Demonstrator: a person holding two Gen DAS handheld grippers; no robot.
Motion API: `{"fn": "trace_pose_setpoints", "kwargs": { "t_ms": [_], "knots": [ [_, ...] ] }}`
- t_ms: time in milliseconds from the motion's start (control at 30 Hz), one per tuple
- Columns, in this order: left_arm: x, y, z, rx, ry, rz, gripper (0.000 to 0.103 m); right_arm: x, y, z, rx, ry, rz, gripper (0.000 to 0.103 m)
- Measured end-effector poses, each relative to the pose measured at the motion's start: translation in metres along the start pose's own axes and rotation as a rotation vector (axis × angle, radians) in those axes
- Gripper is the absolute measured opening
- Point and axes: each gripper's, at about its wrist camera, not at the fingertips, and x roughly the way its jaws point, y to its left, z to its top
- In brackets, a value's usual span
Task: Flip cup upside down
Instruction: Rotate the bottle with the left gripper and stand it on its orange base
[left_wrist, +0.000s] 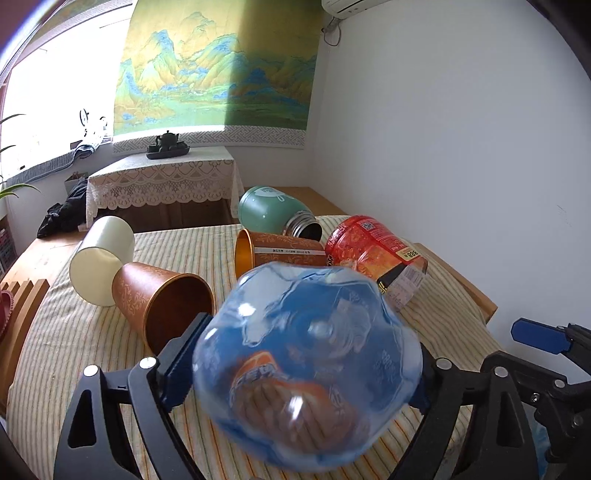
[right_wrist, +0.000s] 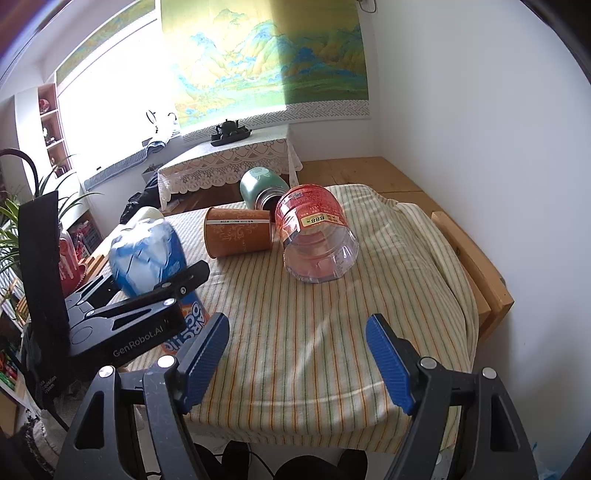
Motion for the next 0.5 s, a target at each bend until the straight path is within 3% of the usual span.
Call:
{"fn": "trace_pose_setpoints", "kwargs": {
  "t_ms": [500],
  "knots": [
    [-0.033, -0.003, -0.006, 0.056, -0.009, 0.039, 0.1, -0.014, 0.008, -0.003, -0.012, -0.028, 0.004, 0.073]
  ]
}}
